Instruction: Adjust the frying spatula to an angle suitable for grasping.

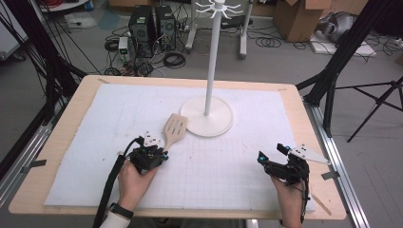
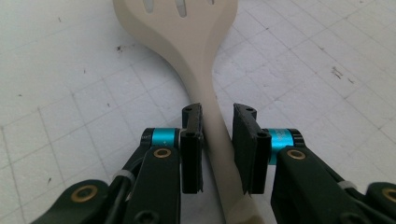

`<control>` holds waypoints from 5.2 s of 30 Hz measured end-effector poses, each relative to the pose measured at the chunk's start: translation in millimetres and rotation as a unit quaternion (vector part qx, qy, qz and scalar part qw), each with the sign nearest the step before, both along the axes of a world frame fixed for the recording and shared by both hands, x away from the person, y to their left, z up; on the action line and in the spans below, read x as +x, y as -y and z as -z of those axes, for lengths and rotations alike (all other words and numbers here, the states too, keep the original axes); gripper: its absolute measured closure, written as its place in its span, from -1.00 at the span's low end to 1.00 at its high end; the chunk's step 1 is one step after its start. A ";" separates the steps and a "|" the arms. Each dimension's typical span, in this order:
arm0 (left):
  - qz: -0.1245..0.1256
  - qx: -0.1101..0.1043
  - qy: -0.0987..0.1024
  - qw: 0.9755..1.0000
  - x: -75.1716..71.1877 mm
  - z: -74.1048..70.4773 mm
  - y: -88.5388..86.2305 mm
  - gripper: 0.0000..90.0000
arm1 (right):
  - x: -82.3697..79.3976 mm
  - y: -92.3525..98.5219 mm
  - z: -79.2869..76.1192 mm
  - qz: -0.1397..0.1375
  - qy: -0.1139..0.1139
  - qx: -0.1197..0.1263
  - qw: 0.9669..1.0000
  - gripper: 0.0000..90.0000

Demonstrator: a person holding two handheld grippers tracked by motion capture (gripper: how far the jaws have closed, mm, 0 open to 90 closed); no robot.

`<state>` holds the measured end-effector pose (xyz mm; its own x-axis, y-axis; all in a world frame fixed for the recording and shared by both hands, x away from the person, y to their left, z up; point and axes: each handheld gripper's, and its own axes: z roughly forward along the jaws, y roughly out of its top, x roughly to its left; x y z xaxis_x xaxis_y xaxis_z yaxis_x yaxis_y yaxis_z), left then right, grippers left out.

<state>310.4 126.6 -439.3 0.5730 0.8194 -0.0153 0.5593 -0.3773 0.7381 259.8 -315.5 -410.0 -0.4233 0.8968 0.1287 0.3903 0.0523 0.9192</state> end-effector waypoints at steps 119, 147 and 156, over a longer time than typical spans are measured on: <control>0.242 -0.184 0.137 0.943 -76.8 -20.6 -86.6 0.02 | -3.6 8.2 -3.4 -0.021 0.012 0.035 0.999 -0.66; 0.280 -0.040 0.044 0.958 -51.9 -0.5 -41.7 0.99 | -5.3 9.9 -5.8 -0.015 0.019 0.031 0.999 -0.66; 0.305 -0.017 0.018 0.952 -50.9 3.7 -29.7 1.00 | -6.6 12.5 -7.3 -0.013 0.023 0.035 0.999 -0.66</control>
<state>259.5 156.3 -443.0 0.9427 0.3336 -0.0077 0.2184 -0.5992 0.7702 253.2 -328.0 -402.7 -0.4528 0.8752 0.1701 0.3461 -0.0033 0.9382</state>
